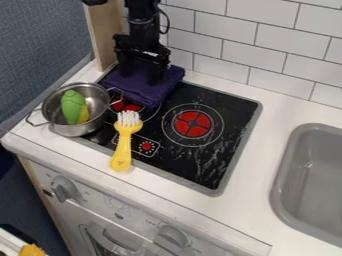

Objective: Moved the violet cloth to the upper right corner of the stove

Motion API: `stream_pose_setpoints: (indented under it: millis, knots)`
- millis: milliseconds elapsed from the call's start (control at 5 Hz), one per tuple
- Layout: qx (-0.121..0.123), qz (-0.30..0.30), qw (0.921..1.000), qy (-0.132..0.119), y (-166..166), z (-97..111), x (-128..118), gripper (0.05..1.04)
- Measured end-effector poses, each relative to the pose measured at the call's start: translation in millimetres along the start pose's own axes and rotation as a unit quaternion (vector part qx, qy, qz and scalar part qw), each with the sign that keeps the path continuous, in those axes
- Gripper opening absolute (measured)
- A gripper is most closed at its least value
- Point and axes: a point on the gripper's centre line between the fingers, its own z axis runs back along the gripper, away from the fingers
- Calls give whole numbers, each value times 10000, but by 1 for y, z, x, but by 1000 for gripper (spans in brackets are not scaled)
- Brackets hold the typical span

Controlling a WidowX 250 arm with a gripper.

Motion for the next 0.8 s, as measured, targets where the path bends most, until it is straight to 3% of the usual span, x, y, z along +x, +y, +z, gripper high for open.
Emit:
stream_pose_setpoints:
  millis: [600,800]
  knots:
    - [-259,-95,9996,42,-22,-4,-7,1001]
    - [-386,-361,9985,116,-60,-1,-4,1001]
